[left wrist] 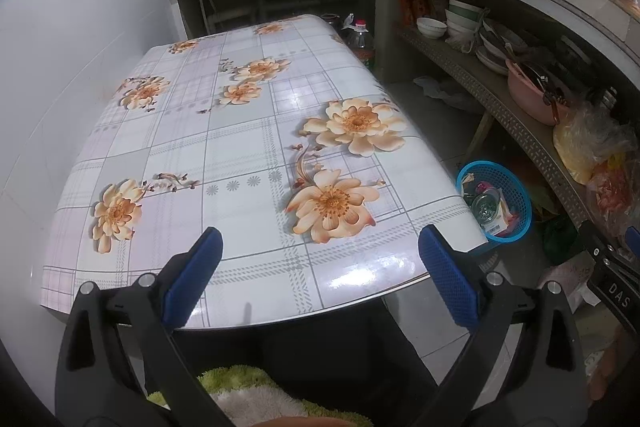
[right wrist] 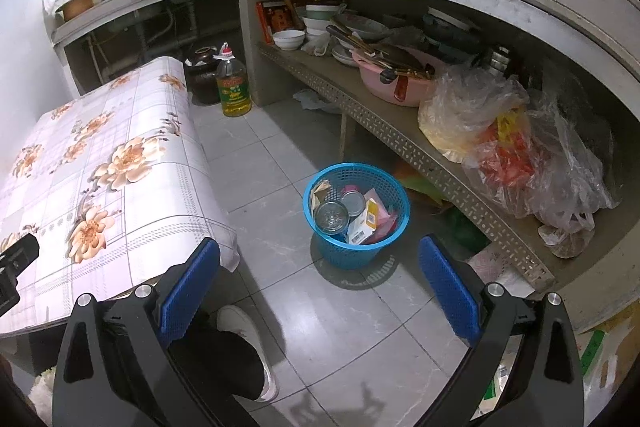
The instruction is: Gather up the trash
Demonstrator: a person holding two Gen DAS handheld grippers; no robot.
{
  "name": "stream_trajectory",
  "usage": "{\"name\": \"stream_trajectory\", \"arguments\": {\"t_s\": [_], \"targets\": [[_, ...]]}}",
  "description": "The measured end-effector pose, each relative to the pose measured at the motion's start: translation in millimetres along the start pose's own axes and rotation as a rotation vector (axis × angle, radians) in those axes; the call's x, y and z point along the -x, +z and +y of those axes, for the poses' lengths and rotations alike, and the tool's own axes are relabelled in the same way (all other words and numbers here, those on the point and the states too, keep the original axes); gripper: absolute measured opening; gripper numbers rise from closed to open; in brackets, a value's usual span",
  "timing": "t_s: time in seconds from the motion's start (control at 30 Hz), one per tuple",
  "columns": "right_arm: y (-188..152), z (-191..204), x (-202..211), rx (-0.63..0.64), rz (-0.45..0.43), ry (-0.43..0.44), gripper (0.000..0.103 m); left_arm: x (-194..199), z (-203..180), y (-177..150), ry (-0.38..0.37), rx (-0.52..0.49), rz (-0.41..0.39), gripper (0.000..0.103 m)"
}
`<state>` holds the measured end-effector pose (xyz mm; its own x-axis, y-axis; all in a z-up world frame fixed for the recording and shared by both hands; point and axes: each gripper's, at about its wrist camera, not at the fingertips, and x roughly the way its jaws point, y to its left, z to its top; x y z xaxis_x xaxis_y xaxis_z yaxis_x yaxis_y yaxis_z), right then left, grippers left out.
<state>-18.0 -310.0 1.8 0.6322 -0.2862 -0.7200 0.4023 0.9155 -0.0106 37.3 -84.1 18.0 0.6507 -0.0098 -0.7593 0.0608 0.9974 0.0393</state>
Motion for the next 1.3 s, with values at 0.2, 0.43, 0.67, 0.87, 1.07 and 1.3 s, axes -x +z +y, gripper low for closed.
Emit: {"name": "stream_trajectory", "arguments": {"t_s": [0.2,0.43,0.67,0.87,1.07,1.3], "targets": [[3.2,-2.5,-1.0,0.013,-0.004,-0.01,0.096,-0.1,-0.3,0.4,-0.003,-0.008,0.0,0.094],[5.1,-4.1,-1.0,0.016,-0.008,-0.023,0.097,-3.7,-3.0,1.5,-0.009,-0.018,0.01,0.094],[6.1,-5.9,-1.9,0.016,-0.007,-0.026,0.096,-5.1,-3.1,2.5,-0.011,-0.02,0.01,0.094],[6.0,-5.3,-1.7,0.016,-0.007,-0.027,0.096,-5.9,-3.2,3.3,-0.013,-0.021,0.012,0.094],[6.6,-6.5,-2.0,0.02,-0.007,-0.027,0.096,-5.6,-3.9,3.2,-0.012,-0.022,0.011,0.094],[7.2,-7.8,-2.1,0.018,-0.009,-0.028,0.096,-5.9,-4.1,3.2,-0.015,-0.02,0.013,0.094]]}}
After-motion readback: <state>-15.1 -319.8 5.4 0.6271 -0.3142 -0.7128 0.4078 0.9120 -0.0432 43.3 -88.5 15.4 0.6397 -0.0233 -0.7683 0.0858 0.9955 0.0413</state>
